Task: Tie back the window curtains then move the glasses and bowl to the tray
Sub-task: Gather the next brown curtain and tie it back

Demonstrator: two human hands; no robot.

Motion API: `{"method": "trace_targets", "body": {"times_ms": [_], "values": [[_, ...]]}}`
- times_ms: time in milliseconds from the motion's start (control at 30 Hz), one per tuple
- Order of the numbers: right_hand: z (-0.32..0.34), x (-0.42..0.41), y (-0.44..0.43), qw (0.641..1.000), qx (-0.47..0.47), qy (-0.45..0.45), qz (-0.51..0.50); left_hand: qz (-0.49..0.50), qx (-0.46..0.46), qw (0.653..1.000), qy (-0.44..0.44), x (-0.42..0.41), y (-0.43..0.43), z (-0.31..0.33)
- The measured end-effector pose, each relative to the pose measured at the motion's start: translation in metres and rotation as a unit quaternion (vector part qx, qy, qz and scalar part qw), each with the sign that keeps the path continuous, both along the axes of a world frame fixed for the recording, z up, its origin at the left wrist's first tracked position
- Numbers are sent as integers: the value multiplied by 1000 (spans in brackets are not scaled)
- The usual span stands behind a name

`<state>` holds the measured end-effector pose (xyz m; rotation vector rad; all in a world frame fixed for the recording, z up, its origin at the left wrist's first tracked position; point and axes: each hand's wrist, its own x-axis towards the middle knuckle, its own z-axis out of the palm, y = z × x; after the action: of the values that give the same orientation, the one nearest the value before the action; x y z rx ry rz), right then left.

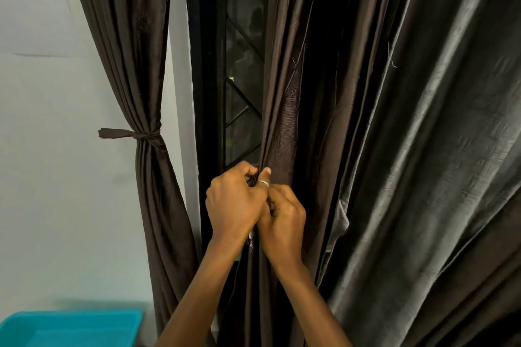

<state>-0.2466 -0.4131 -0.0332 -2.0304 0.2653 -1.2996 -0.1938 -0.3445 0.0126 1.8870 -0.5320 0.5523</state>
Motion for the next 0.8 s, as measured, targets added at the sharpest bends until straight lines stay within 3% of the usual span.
{"method": "trace_targets", "body": {"times_ms": [200, 467, 800], "values": [[18, -15, -7, 997, -12, 45, 55, -4, -25, 1000, -1, 6, 2, -3], [60, -50, -37, 976, -40, -110, -186, 4, -35, 999, -12, 10, 7, -3], [52, -36, -51, 977, 22, -3, -213, -22, -46, 999, -18, 9, 4, -4]]}}
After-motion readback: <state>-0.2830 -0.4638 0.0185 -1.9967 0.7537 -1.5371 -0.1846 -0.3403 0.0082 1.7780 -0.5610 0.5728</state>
